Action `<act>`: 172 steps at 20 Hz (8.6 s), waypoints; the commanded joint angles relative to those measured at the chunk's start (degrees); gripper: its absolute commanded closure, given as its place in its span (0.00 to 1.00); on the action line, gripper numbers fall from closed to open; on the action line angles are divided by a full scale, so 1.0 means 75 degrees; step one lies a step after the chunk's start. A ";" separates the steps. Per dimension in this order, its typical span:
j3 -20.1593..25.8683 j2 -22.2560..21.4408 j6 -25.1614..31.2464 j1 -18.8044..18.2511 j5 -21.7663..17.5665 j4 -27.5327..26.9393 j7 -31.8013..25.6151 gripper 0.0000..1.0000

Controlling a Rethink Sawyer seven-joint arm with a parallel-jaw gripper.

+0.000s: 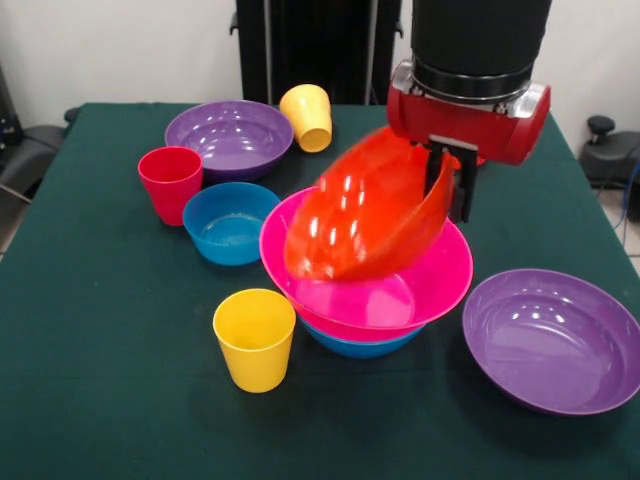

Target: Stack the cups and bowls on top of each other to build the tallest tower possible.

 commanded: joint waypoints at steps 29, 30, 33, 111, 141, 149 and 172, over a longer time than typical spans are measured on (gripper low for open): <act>0.1261 -0.0069 -0.0214 -0.0190 -0.0918 0.0426 -0.1653 0.00; 0.1230 -0.0087 -0.0258 -0.0141 -0.0922 0.0470 -0.1526 0.00; 0.1161 -0.0075 -0.0333 -0.0004 -0.0937 0.0495 -0.1265 0.00; -0.2179 0.2229 -0.1957 0.3764 0.1293 0.0130 0.2529 0.00; -0.3288 0.3759 -0.0736 0.4319 0.2697 -0.2832 0.2928 0.00; -0.3448 0.3670 -0.0564 0.4258 0.2841 -0.2877 0.2601 0.00; -0.3613 0.3947 -0.0146 0.3604 0.2757 -0.3887 0.1473 0.00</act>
